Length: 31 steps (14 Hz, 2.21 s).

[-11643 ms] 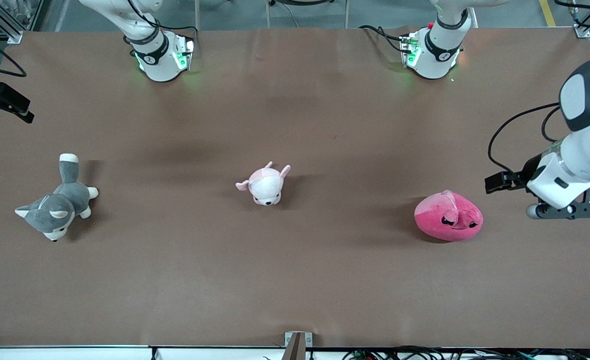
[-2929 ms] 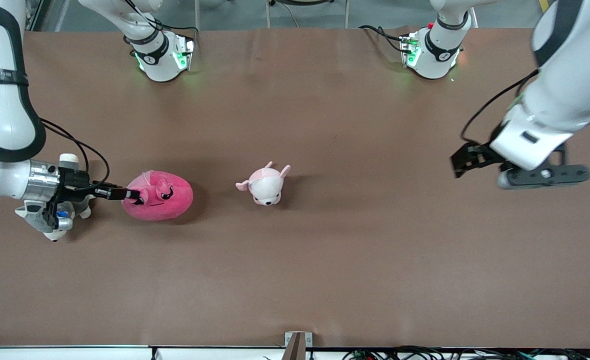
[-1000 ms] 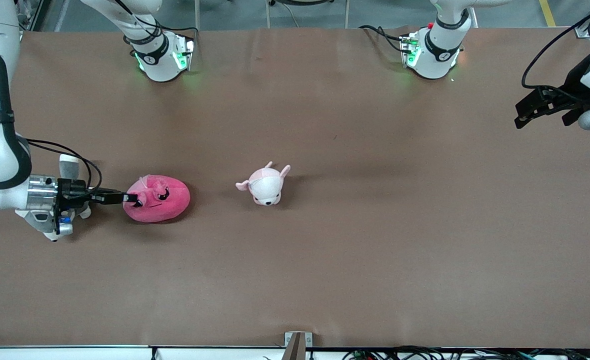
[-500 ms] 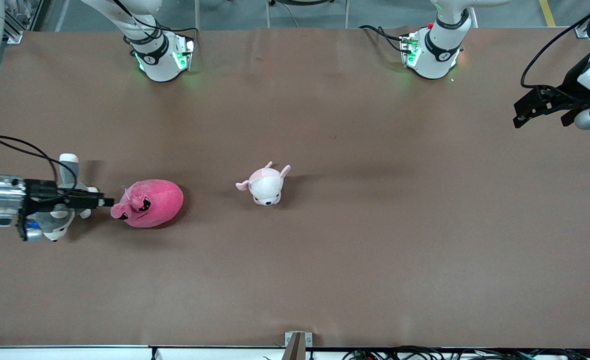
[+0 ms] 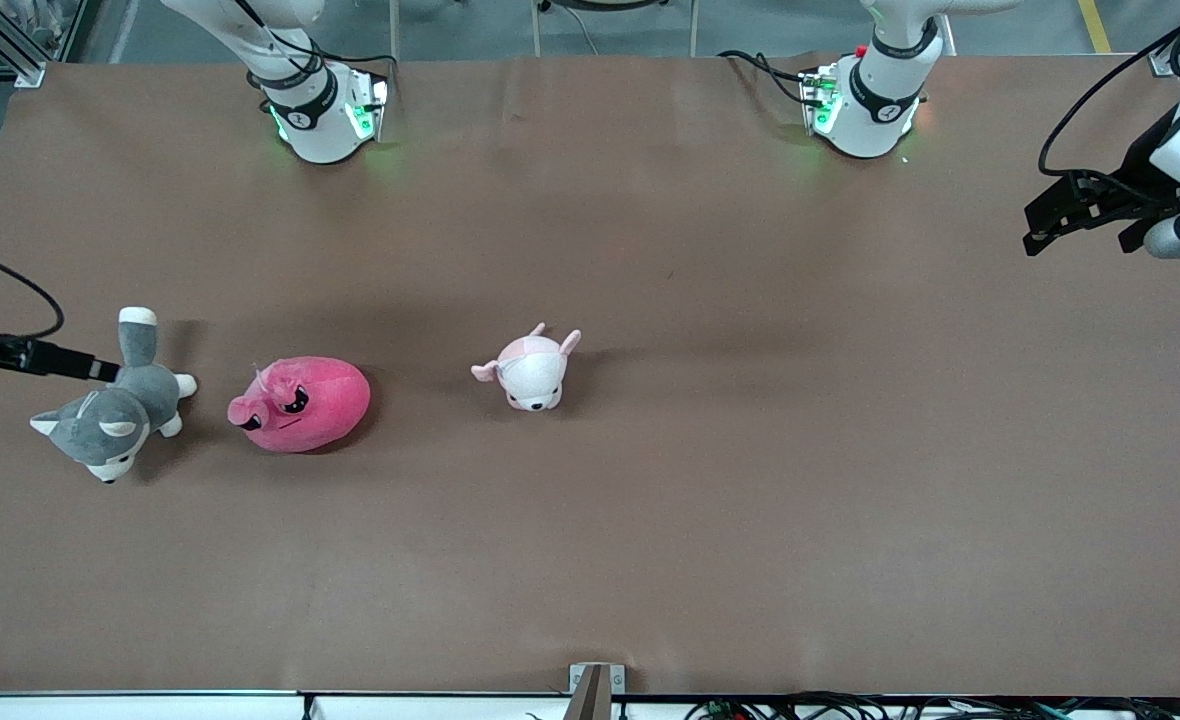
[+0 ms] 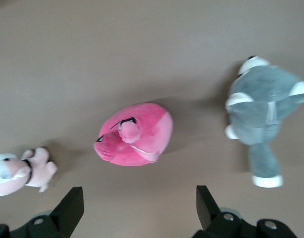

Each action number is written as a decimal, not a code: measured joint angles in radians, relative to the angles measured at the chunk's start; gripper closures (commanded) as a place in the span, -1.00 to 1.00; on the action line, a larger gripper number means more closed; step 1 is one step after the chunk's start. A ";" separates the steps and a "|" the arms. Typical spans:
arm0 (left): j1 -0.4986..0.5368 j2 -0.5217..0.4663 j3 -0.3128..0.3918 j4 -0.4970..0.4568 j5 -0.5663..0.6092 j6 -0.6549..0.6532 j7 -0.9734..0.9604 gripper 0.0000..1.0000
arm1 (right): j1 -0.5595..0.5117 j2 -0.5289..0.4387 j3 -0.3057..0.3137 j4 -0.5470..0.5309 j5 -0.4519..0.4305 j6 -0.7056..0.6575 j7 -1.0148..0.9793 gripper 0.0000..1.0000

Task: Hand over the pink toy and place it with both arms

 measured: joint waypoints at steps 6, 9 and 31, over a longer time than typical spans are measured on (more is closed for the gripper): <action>0.000 0.000 0.000 0.000 0.000 0.006 0.000 -1.00 | 0.015 -0.096 -0.007 0.001 -0.133 -0.001 -0.026 -1.00; 0.000 0.000 0.000 0.000 0.000 0.006 0.000 -1.00 | 0.018 -0.097 -0.005 0.003 -0.148 0.017 -0.030 -1.00; 0.005 0.000 0.007 -0.001 -0.045 0.006 -0.024 -1.00 | 0.055 -0.437 -0.013 -0.387 -0.158 0.118 -0.077 -1.00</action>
